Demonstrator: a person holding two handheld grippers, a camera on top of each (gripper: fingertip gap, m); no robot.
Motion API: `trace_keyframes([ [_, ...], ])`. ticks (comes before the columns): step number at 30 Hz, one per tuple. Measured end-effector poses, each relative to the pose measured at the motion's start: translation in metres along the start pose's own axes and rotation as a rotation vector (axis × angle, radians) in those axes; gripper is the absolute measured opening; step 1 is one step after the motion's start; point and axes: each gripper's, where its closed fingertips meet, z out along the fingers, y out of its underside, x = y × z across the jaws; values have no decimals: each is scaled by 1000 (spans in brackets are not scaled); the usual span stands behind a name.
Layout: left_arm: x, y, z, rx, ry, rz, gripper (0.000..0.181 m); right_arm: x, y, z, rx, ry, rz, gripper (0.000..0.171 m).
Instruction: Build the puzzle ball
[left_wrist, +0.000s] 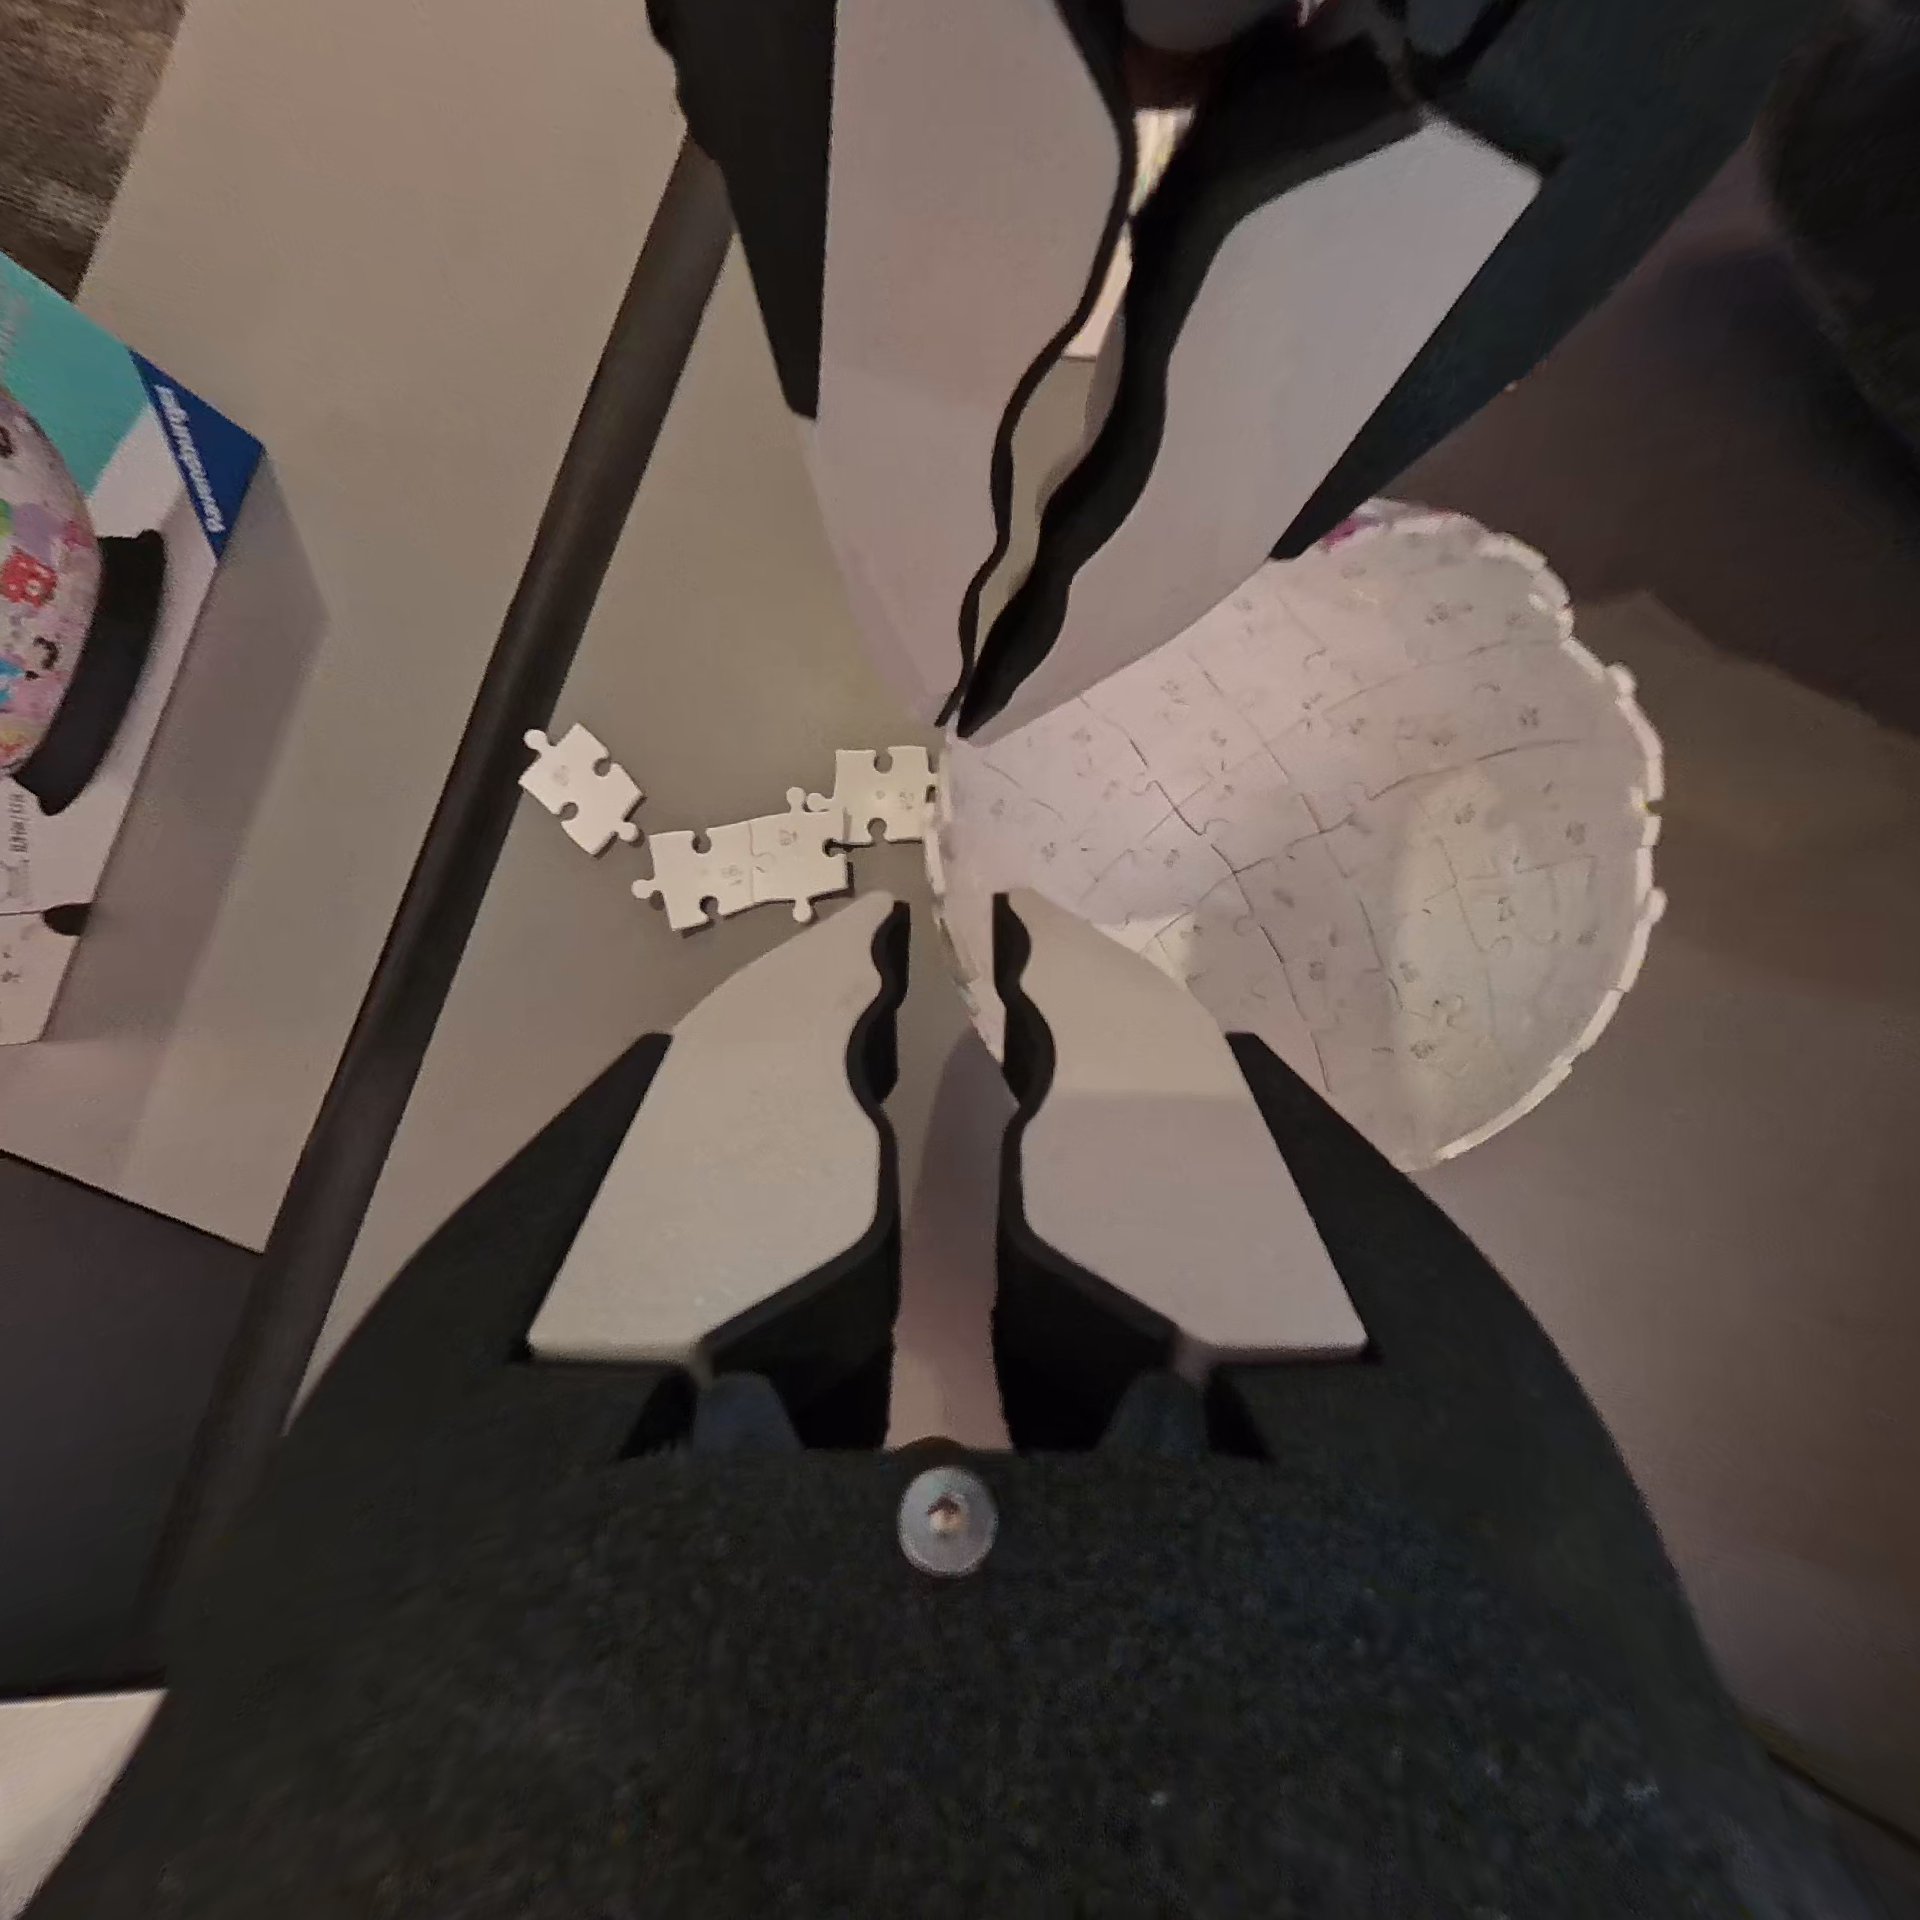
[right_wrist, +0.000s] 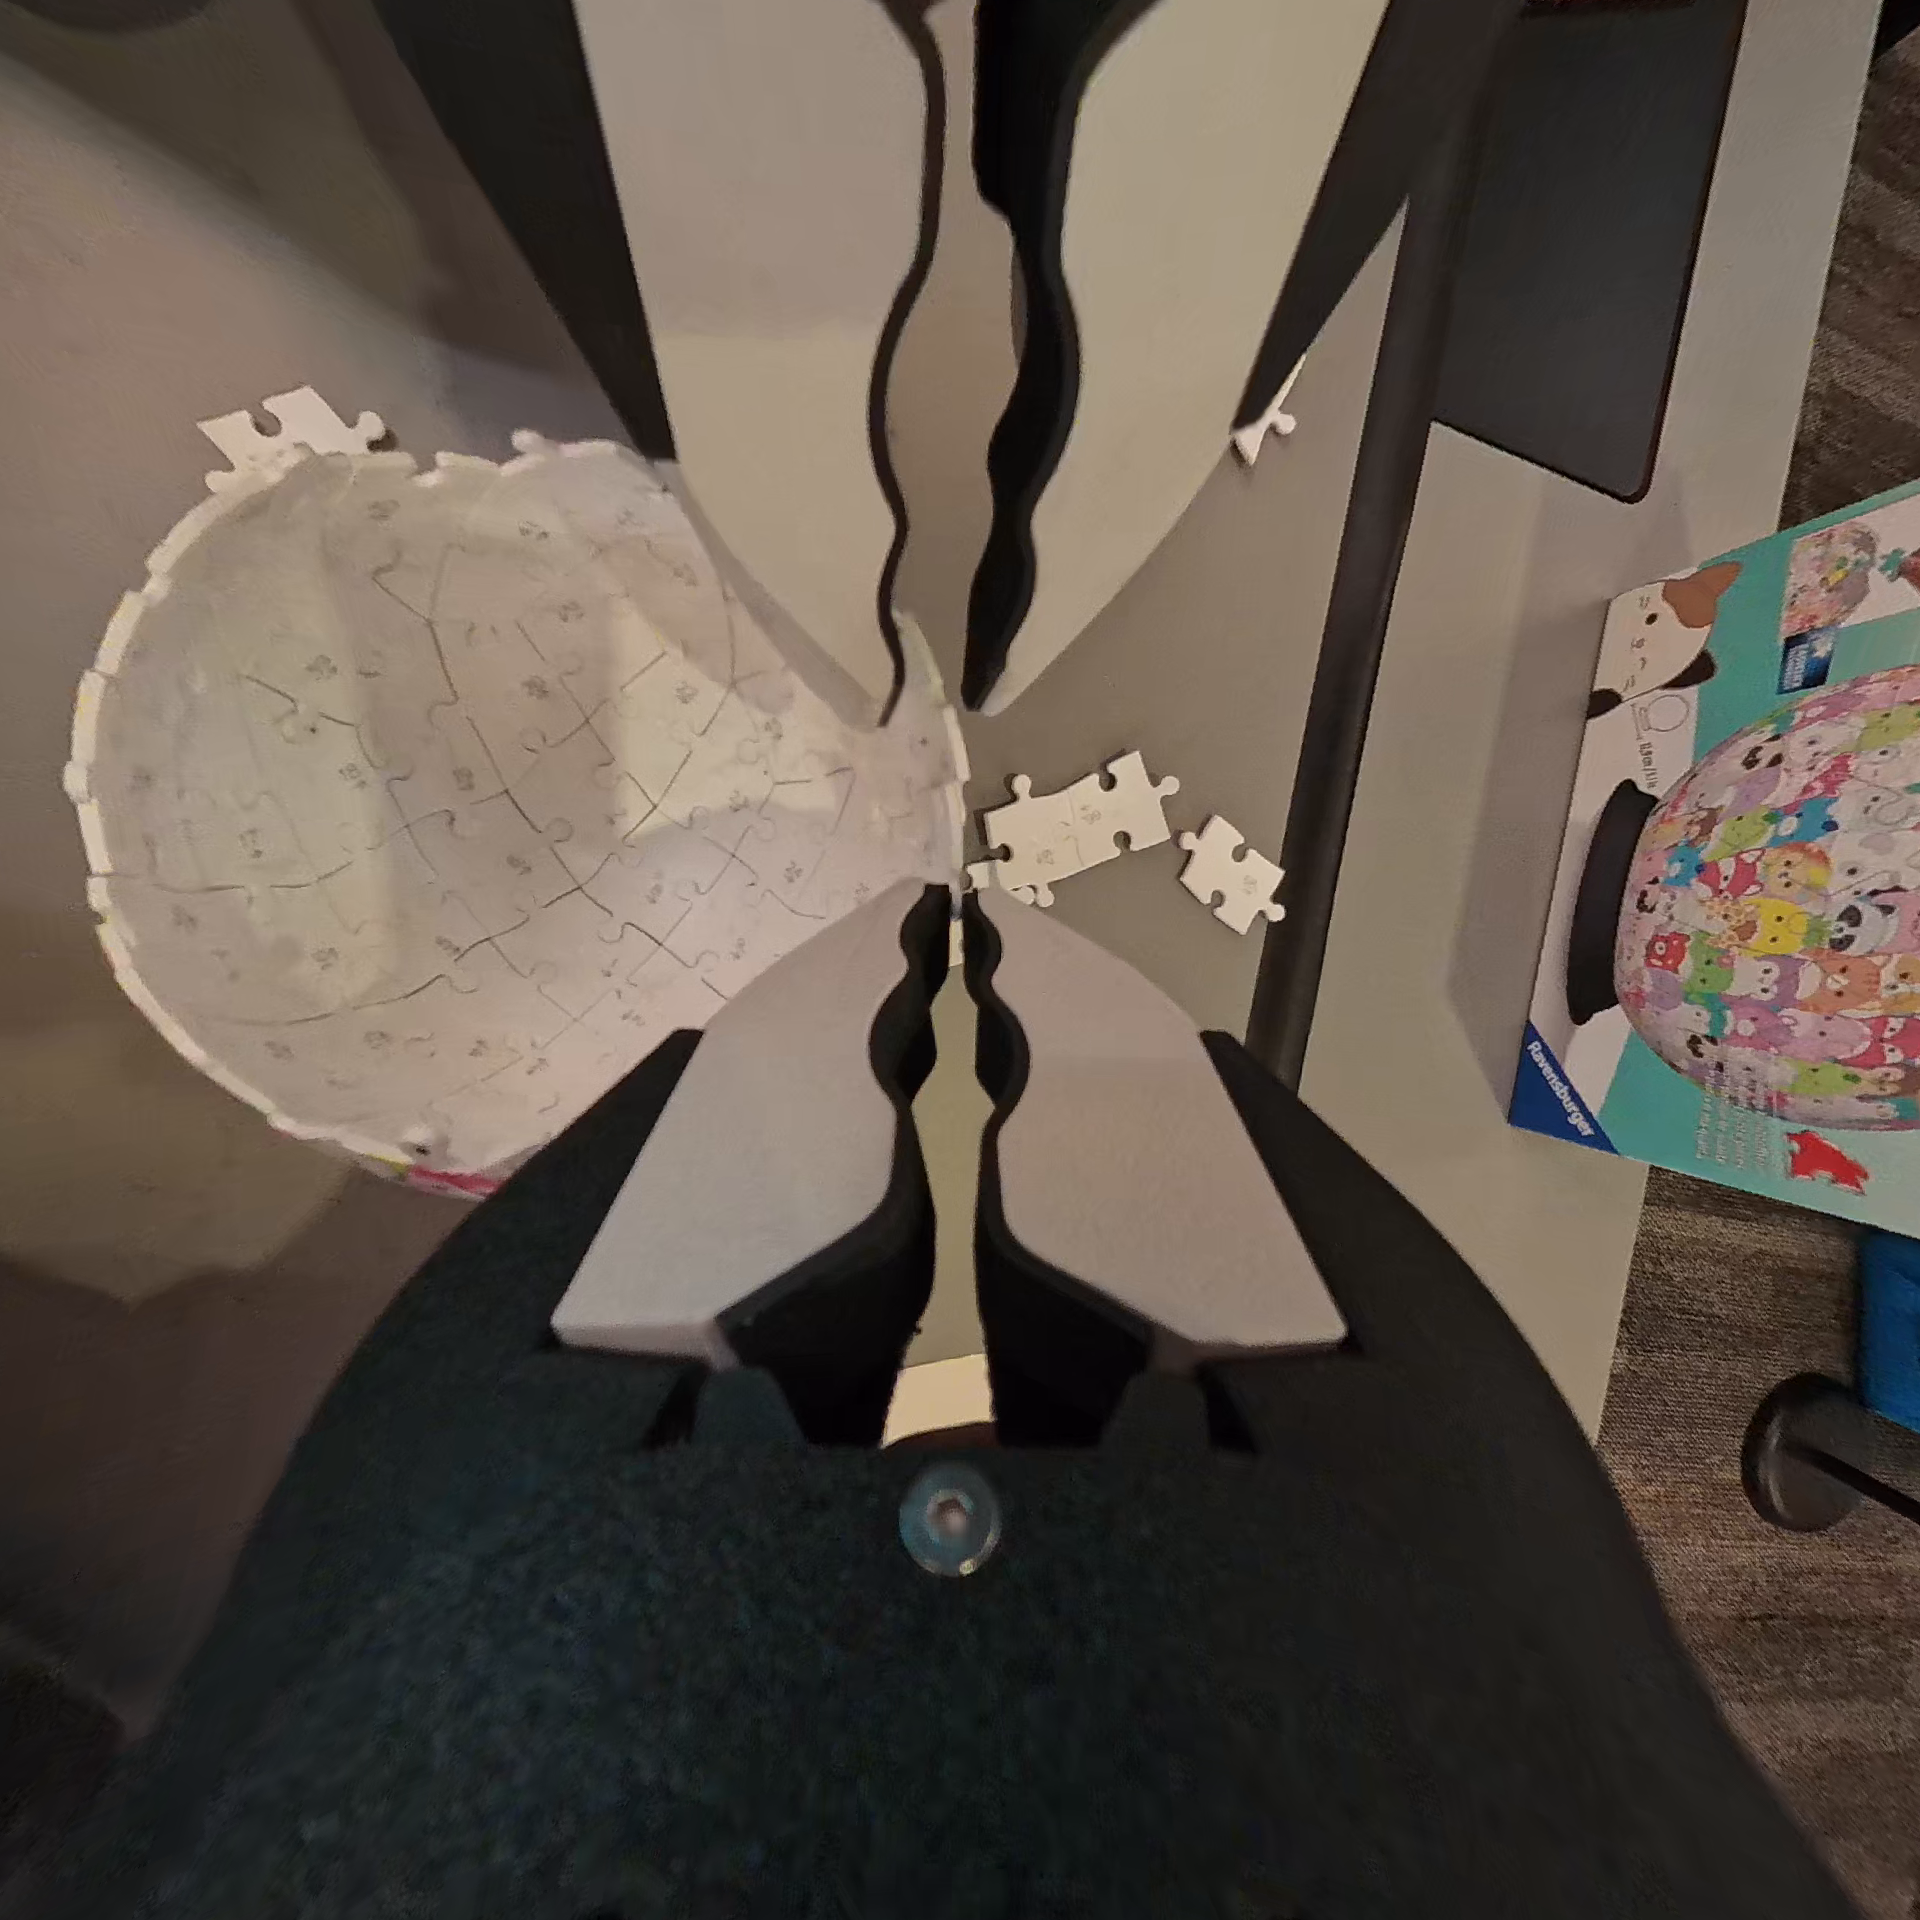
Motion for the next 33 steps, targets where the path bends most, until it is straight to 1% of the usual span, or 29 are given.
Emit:
trace_keyframes([
  [4,-2,9,9,-42,-11,27,15,1,2,-1,-25,15,1,2],
  [7,-3,9,10,-37,-12,30,7,0,3,-1,-40,22,9,2],
  [14,-4,11,9,-33,-31,51,4,-2,2,-1,-51,35,29,2],
  [23,-5,10,10,-32,-117,93,4,-1,4,-8,27,61,47,2],
  [27,-6,9,11,-30,-168,103,3,-1,6,-5,51,38,90,2],
  [33,-9,8,13,-45,-216,132,3,1,7,1,61,33,102,2],
])
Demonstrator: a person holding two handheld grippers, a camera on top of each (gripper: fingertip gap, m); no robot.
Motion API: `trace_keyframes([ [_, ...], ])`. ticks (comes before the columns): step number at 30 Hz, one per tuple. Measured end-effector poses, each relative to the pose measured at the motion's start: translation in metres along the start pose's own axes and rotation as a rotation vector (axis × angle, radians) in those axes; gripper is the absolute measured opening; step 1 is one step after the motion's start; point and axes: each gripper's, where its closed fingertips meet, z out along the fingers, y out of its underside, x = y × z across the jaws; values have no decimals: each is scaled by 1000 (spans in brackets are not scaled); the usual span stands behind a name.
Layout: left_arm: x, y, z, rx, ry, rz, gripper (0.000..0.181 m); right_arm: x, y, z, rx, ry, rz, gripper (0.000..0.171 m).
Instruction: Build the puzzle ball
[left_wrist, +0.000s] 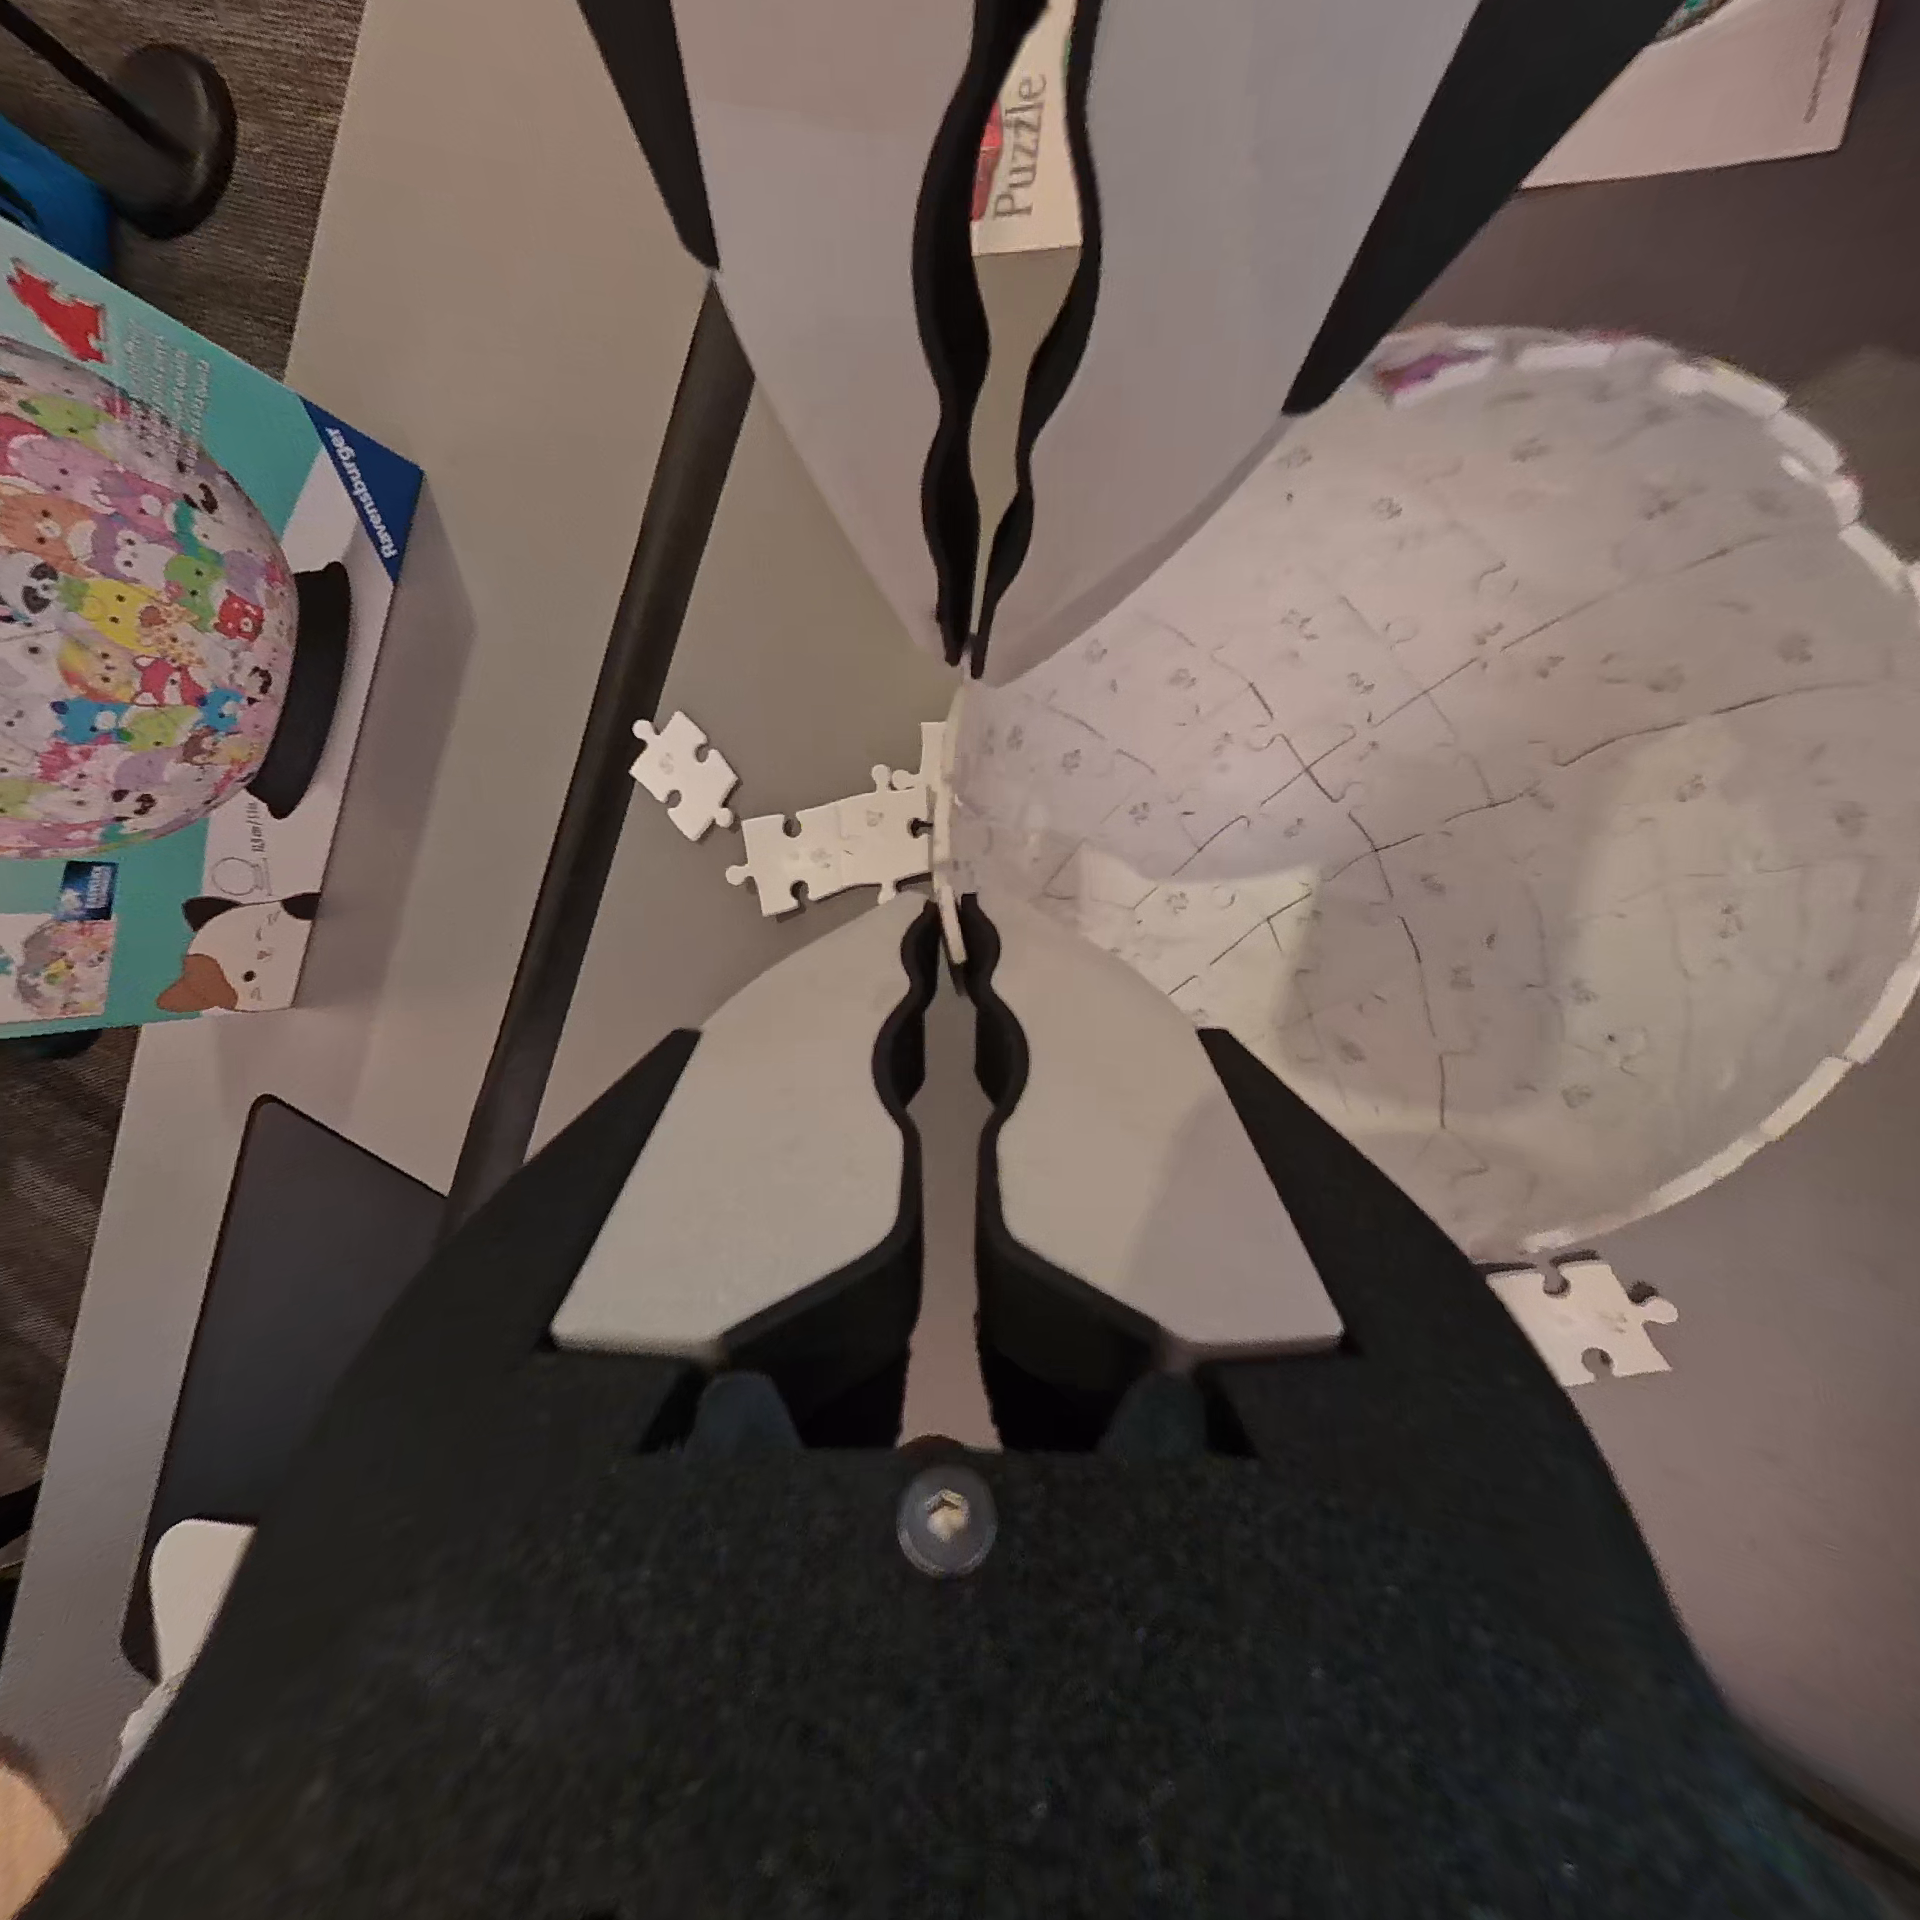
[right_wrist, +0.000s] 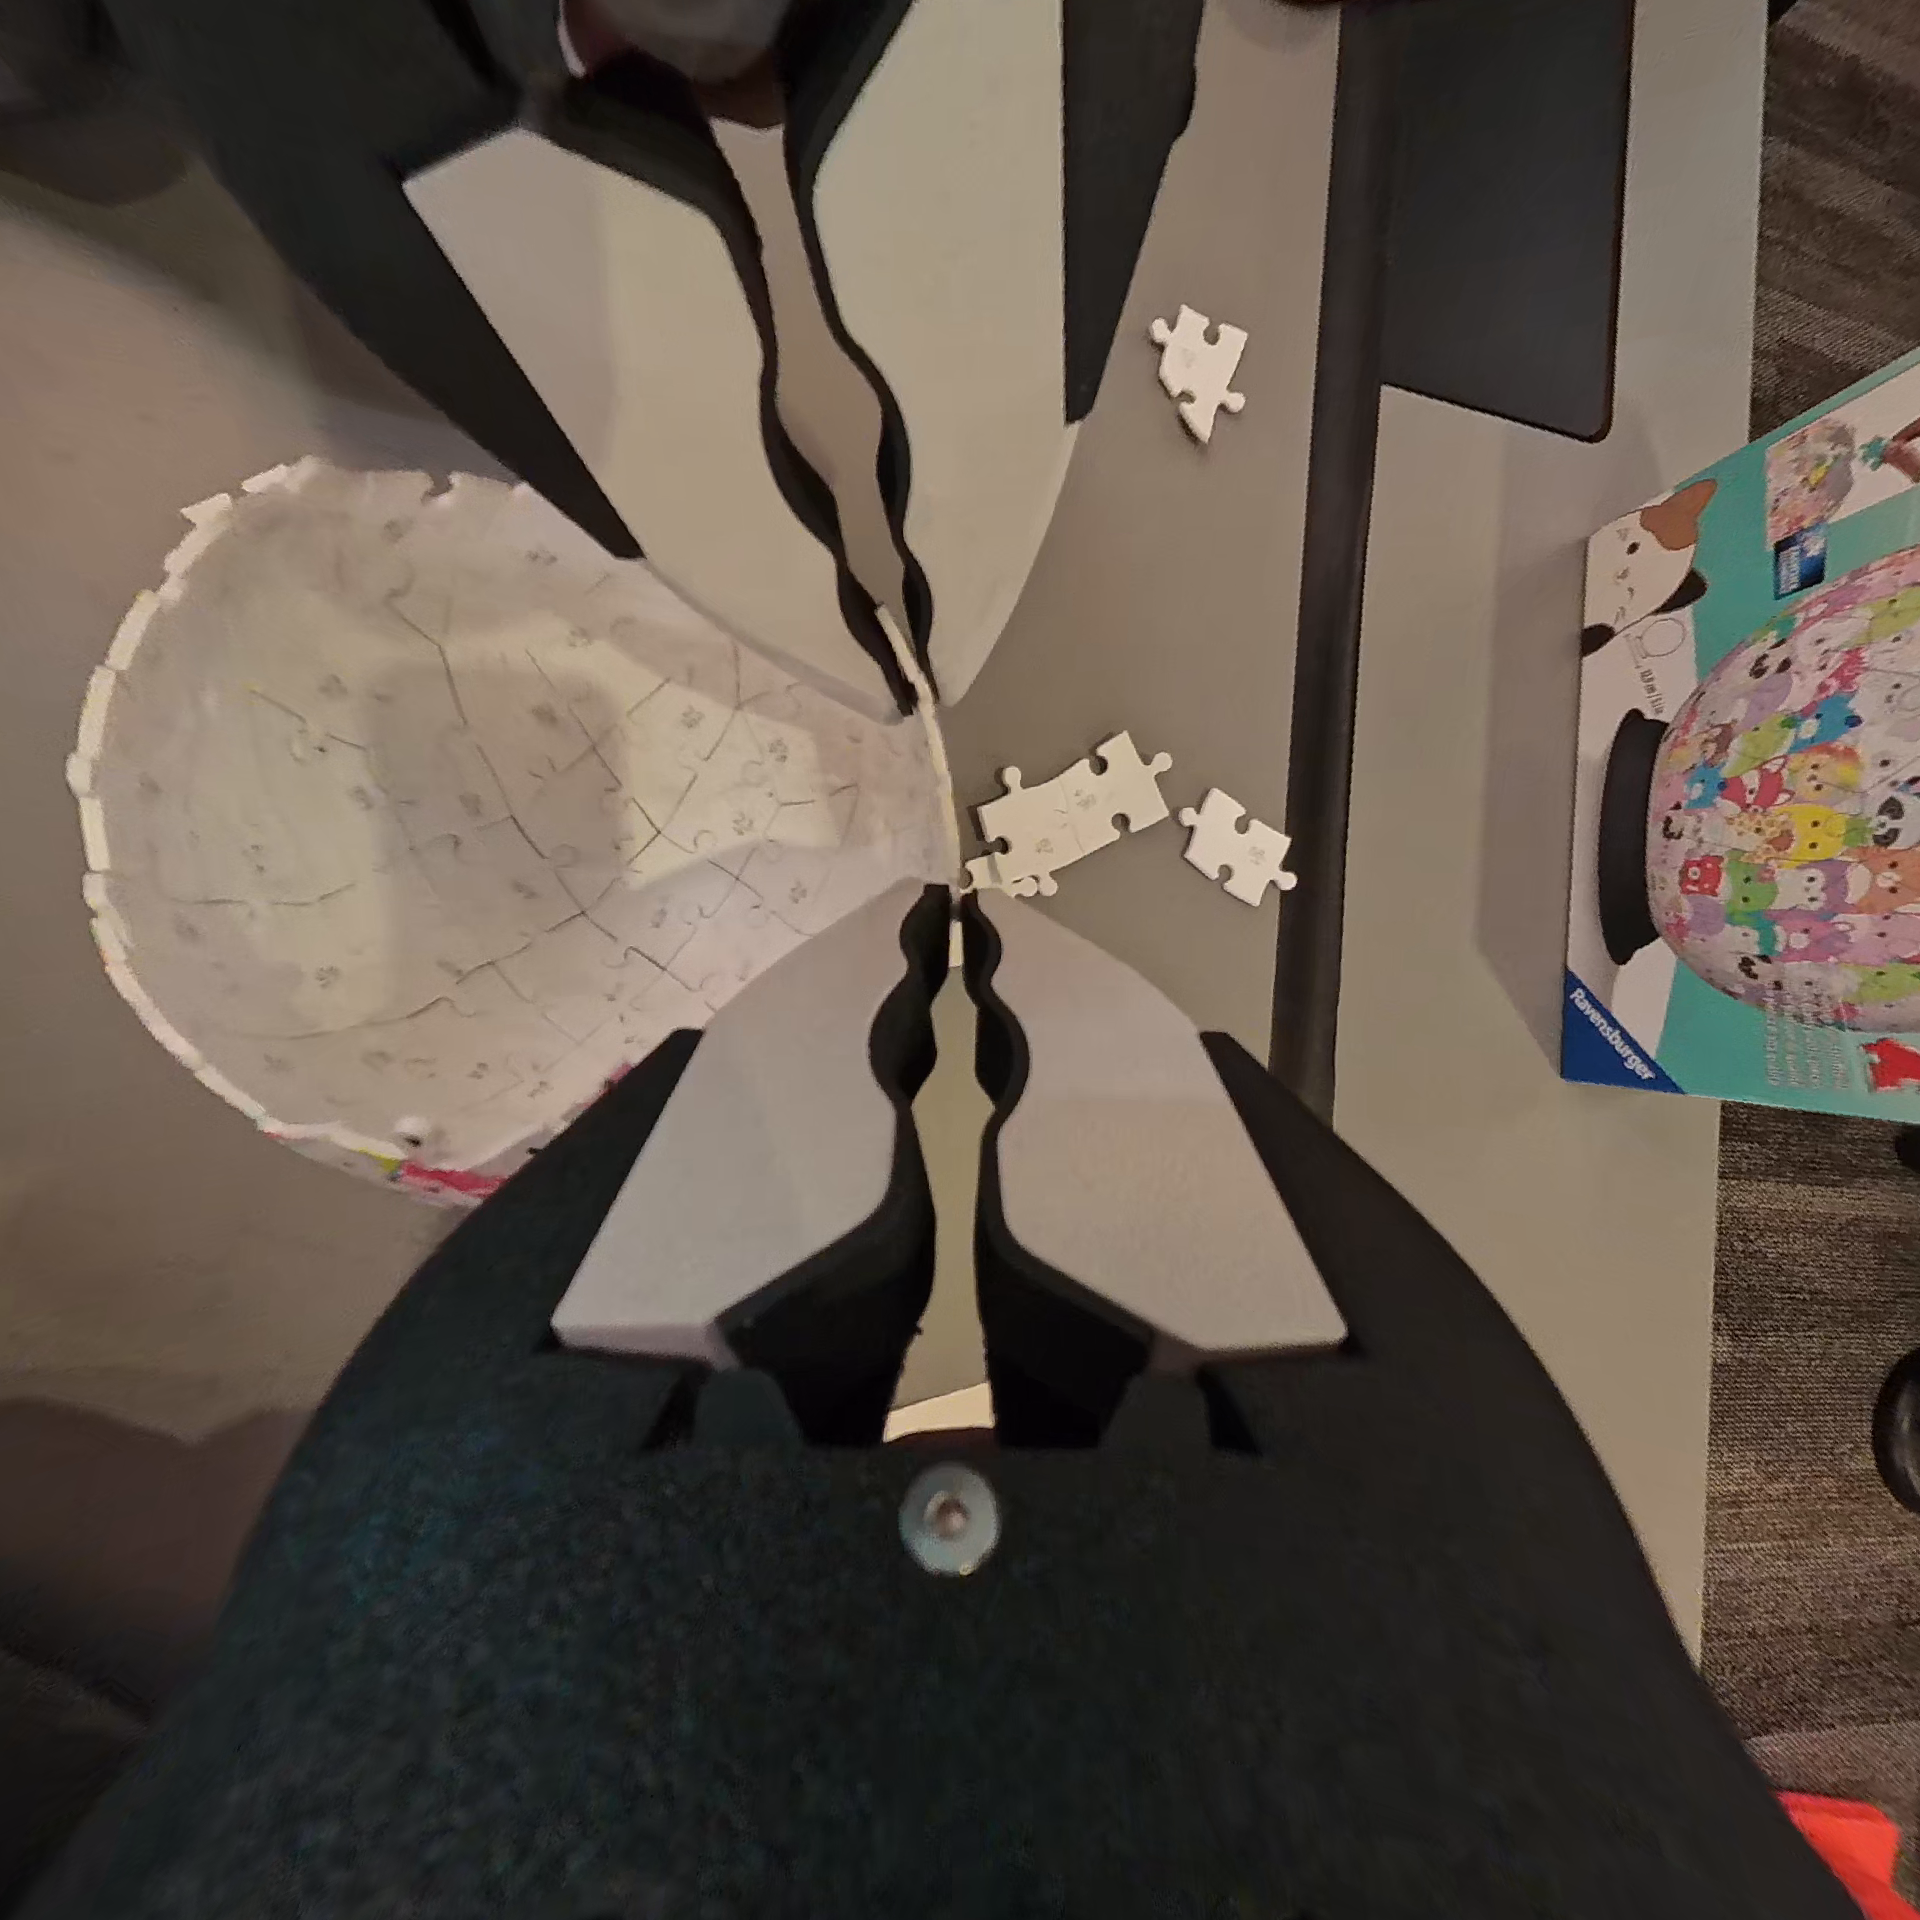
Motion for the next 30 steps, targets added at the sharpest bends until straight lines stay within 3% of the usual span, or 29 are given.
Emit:
trace_keyframes([
  [30,-3,-2,1,11,3,-22,3,5,1,-1,-7,85,-76,2],
])
